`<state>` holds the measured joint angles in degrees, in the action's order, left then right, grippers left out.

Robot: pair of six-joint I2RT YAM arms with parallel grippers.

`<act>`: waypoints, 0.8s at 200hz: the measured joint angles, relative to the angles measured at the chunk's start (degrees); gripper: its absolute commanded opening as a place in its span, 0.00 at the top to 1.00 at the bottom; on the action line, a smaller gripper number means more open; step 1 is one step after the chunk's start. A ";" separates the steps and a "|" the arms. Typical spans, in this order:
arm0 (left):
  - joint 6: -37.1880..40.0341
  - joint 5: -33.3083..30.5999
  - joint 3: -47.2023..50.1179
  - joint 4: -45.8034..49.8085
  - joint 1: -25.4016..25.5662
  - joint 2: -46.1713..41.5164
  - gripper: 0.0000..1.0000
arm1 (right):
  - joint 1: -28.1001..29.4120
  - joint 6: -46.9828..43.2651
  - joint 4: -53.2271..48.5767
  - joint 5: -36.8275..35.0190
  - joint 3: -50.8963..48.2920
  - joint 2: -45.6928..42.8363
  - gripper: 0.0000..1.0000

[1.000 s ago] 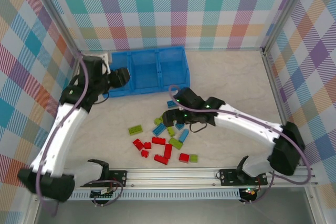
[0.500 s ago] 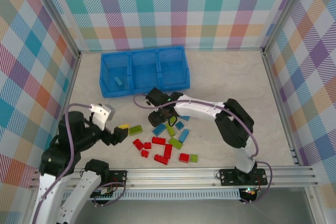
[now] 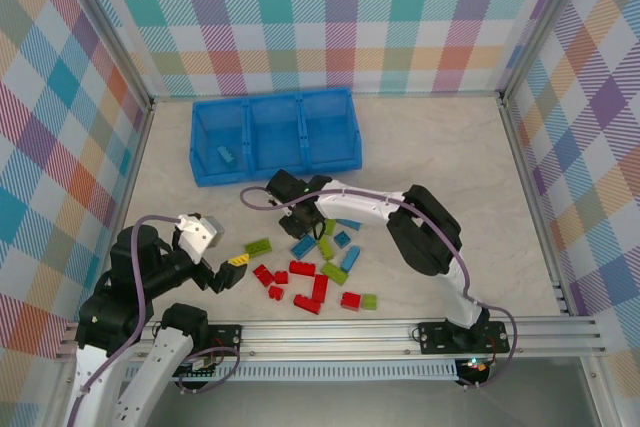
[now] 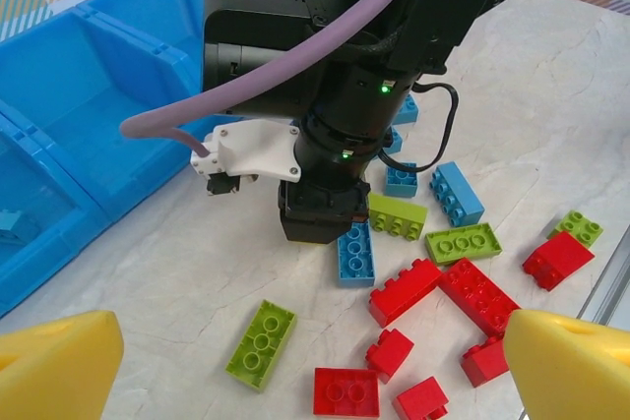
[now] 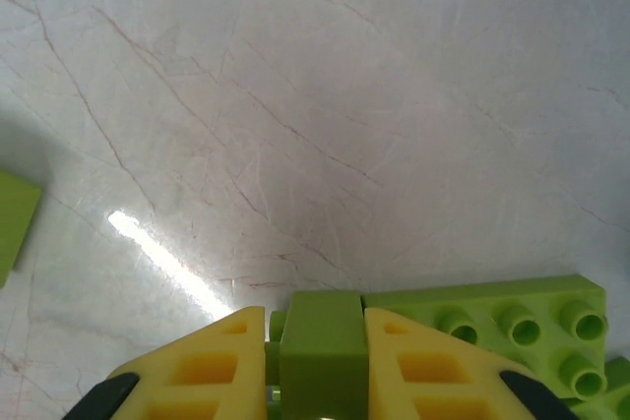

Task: Sort the legos into containers by color

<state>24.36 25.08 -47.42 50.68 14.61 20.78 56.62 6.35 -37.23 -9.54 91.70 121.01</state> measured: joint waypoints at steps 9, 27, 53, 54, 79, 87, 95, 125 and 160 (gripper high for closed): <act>-0.07 0.04 0.00 -0.07 0.00 0.00 0.00 | 0.00 0.00 -0.04 -0.24 -0.24 -0.46 0.79; -0.87 0.46 0.00 -0.76 0.00 0.09 0.00 | -0.26 0.02 0.57 -1.03 -1.86 -3.39 0.79; -3.69 1.20 0.00 -2.93 0.00 0.52 0.00 | -2.29 0.31 3.56 -1.38 -4.28 -11.13 0.80; -3.89 1.29 0.00 -3.08 0.00 0.57 0.00 | -2.38 0.33 3.72 -1.38 -4.35 -11.34 0.80; -8.00 2.71 -0.02 -5.99 0.00 1.95 0.00 | -9.03 0.90 9.18 -1.62 -4.96 -17.92 0.81; -9.40 3.04 -0.02 -7.06 0.00 2.36 0.00 | -11.78 1.11 11.30 -1.81 -4.96 -18.84 0.82; -10.62 3.26 -0.02 -8.00 0.00 2.78 0.00 | -14.25 1.33 13.11 -1.90 -4.85 -18.99 0.82; -13.53 1.77 -0.02 -10.19 0.00 3.56 0.00 | -22.36 1.57 17.38 -1.73 -1.68 -13.75 0.79; -15.85 -2.38 -0.04 -10.38 0.00 6.01 0.00 | -24.44 1.51 17.79 -0.37 8.41 -1.38 0.70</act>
<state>8.51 22.70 -47.46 40.29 14.61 26.79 32.18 7.86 -19.44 -9.91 100.12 119.63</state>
